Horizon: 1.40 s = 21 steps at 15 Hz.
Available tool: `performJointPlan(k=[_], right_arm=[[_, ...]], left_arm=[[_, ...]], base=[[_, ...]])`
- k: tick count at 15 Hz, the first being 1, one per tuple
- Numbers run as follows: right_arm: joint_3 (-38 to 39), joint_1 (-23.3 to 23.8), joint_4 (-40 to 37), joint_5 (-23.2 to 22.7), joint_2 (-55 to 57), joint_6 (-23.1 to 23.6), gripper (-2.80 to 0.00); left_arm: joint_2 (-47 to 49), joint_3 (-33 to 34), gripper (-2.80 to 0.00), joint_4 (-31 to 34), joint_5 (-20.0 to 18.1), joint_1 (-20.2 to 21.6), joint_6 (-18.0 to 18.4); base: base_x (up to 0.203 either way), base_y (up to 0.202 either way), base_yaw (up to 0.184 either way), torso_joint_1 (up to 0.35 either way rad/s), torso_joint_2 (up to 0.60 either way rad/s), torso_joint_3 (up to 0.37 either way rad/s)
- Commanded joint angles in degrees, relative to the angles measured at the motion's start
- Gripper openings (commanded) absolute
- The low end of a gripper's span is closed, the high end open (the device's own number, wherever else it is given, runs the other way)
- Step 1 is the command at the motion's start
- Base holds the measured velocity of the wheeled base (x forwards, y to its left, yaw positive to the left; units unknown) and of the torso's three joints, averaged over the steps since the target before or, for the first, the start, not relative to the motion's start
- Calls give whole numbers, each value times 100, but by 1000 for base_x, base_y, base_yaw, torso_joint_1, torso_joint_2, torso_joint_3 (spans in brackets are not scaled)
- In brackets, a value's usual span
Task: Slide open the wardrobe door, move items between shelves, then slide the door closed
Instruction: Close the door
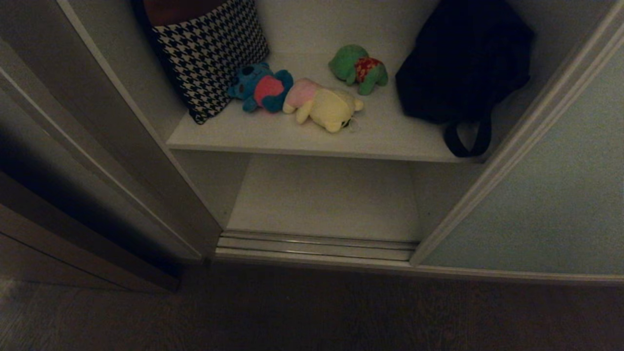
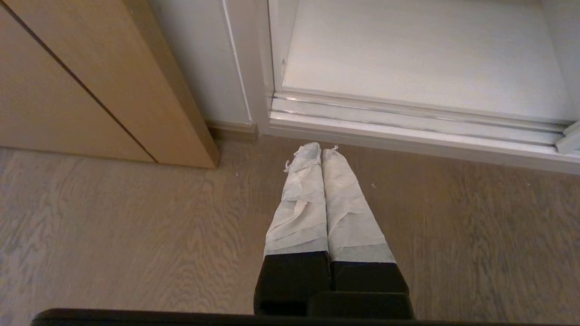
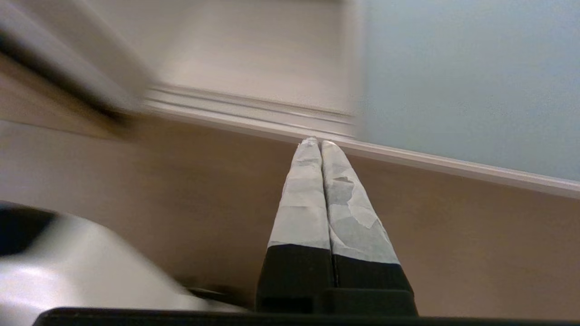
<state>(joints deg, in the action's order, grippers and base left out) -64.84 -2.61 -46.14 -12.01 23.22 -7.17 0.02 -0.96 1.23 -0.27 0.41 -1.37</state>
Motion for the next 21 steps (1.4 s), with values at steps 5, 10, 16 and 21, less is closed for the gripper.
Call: performJointPlan(k=[5,10,16,21], right_arm=[[-807,-363,1348,-614,2310,-1379,-280],[-859,-203,2200,-541,3139,-1418,-280],[-865,29,2643,-579,3698,-1410,-280],[-991,573,3101,-792,4321,-1402,-280]], left_arm=[[6,0,-280,0,0,2,3],[6,0,-280,0,0,2,-4],[6,0,-280,0,0,2,-4],[8,0,-280,0,0,2,-4]], base=[[0,0,0,0,0,0],[0,0,0,0,0,0],[0,0,0,0,0,0],[0,0,0,0,0,0]])
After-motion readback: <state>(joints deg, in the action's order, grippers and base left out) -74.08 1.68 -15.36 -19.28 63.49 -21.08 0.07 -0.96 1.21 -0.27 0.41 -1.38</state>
